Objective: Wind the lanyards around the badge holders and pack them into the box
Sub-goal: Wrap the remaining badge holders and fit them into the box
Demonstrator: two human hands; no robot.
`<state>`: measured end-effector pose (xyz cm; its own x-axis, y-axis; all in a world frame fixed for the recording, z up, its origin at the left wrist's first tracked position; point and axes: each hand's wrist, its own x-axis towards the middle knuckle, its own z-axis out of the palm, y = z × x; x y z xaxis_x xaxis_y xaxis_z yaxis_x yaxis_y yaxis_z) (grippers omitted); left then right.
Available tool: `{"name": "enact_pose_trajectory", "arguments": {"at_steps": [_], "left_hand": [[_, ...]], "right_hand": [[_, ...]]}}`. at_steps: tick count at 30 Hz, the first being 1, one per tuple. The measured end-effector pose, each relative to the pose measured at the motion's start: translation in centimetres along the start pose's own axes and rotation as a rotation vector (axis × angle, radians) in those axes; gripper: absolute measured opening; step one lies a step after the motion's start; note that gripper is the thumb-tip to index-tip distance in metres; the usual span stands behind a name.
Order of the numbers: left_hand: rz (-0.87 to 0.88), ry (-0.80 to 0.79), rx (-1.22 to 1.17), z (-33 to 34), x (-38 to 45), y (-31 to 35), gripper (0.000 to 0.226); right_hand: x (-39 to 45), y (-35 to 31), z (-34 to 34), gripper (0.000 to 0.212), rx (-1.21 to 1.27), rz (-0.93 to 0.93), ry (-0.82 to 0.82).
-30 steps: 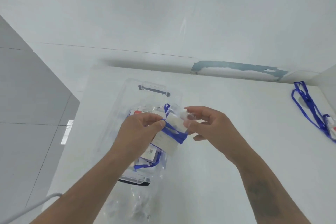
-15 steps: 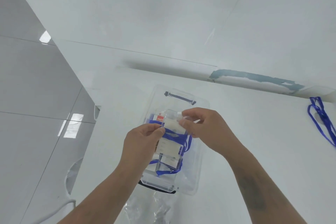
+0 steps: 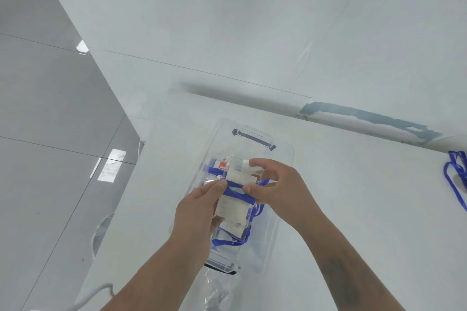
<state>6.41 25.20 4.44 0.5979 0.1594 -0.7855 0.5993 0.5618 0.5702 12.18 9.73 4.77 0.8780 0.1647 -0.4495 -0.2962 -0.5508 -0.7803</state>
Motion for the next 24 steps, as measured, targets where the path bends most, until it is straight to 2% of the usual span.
{"name": "enact_pose_trajectory", "arguments": {"at_steps": [6, 11, 20, 22, 24], "left_hand": [[-0.149, 0.079, -0.211, 0.4, -0.5, -1.1, 0.037], [-0.265, 0.105, -0.35, 0.9, -1.3, -1.2, 0.038], [-0.326, 0.222, -0.368, 0.6, -0.3, -0.2, 0.035], [-0.317, 0.215, -0.322, 0.3, 0.7, -0.3, 0.024], [-0.326, 0.207, -0.244, 0.4, 1.4, -0.4, 0.026]], "right_hand": [[0.8, 0.1, 0.5, 0.036, 0.004, -0.048, 0.065], [1.7, 0.4, 2.1, 0.039, -0.071, -0.027, 0.072], [3.1, 1.3, 6.5, 0.046, -0.167, 0.097, -0.03], [3.3, 1.7, 7.3, 0.047, -0.214, 0.125, -0.03], [3.4, 2.0, 7.8, 0.048, -0.267, 0.143, -0.04]]}}
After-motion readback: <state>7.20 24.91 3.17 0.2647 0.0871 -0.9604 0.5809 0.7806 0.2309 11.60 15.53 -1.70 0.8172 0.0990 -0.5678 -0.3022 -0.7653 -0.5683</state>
